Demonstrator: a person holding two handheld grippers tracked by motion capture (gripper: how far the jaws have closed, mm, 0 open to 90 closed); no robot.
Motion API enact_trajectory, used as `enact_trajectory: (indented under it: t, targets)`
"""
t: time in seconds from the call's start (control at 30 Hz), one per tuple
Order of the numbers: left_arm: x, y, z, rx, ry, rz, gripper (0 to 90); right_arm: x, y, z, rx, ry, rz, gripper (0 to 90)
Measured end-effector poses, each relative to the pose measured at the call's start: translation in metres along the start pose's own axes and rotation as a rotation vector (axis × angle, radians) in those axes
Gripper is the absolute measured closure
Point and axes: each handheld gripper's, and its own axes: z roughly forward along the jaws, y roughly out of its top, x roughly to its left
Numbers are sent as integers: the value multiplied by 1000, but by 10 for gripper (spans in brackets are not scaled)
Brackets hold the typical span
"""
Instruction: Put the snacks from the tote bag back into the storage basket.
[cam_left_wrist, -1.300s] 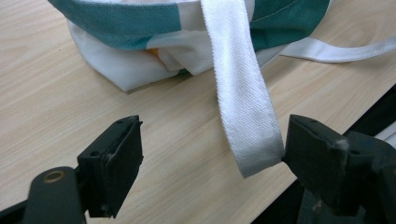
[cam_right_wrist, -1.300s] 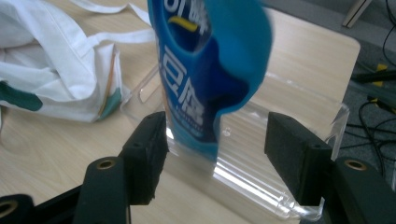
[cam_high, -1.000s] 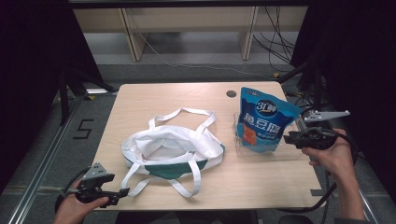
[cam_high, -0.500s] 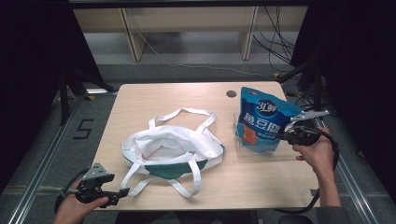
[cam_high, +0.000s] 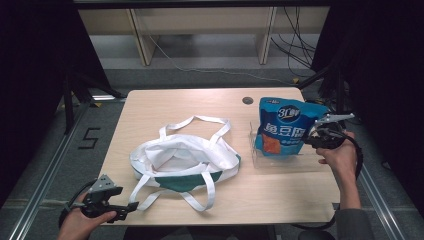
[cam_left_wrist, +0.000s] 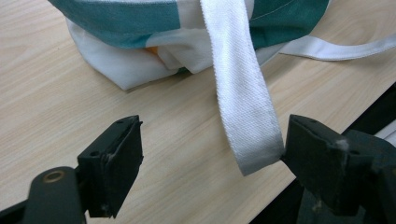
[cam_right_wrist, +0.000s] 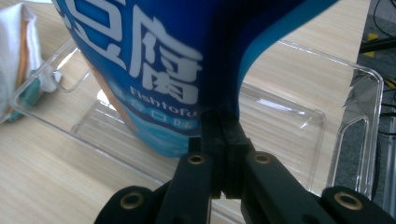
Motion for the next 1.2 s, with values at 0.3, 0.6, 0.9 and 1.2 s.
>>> enact_trajectory:
  t: [0.3,0.6,0.9,1.2]
  targets:
    - [1,-1,-1,5,3,8,189,2,-3,1,18,-29,-29,875]
    - [0,-1,-2,-8,-3,-15,189,30,-12,-21,-13,3,-15,741]
    - [1,-1,-1,-19,11,-15,189,56,-7,-32,-89,50,2,639]
    - [0,0,-2,-1,21,-17,189,80,-4,-28,-125,97,-4,519]
